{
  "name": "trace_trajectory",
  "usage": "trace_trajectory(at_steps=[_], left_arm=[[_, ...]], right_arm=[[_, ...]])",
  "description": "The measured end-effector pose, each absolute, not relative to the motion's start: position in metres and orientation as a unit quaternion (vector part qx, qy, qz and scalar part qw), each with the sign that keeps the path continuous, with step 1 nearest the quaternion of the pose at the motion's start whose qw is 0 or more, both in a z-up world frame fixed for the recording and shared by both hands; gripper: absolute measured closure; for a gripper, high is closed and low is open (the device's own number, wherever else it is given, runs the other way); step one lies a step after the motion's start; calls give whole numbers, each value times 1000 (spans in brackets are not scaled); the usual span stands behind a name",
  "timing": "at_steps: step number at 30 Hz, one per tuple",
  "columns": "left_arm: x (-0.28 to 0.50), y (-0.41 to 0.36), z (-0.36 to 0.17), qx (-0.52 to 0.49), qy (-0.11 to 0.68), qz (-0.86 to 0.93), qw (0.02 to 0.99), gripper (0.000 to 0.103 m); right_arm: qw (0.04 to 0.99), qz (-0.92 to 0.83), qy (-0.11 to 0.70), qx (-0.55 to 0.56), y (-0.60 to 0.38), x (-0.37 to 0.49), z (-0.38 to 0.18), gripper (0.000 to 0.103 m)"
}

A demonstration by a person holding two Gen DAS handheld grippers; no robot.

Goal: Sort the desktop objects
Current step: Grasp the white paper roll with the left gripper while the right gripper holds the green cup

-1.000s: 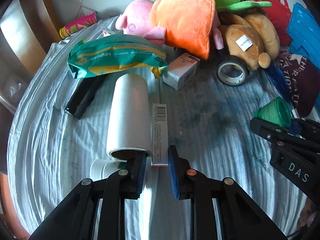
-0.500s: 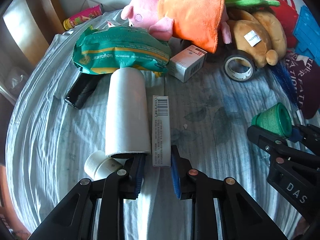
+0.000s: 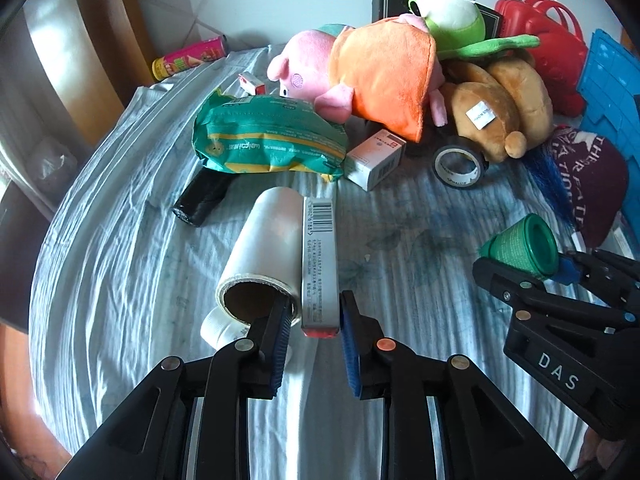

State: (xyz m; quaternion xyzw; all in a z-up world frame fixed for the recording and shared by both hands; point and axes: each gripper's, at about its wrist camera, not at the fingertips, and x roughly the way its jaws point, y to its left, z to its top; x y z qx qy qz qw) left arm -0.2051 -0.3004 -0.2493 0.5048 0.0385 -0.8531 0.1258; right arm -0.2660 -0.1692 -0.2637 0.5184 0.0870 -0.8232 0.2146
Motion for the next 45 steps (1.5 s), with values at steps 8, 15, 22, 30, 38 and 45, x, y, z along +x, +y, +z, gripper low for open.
trace_trajectory(at_steps=[8,15,22,30,38,45], left_arm=[[-196,-286,-259,521,38,-844,124,53],[-199,-286,-270,522,40,-839,146,48],[-217,-299,-274,520,44,-838,160,46],[-237,-331,-278,530,77,-827,173,46],[-256,-352,-296,540,106,-816,175,51],[-254,-351,-295,539,105,-817,176,53]], right_arm=[[212,-821,92,522,-160,-262,-264,62],[214,-816,95,528,-157,-263,-271,62],[216,-811,97,536,-162,-272,-279,62],[225,-809,103,532,-184,-290,-279,62],[235,-799,114,541,-209,-306,-291,62],[239,-798,117,541,-220,-310,-293,62]])
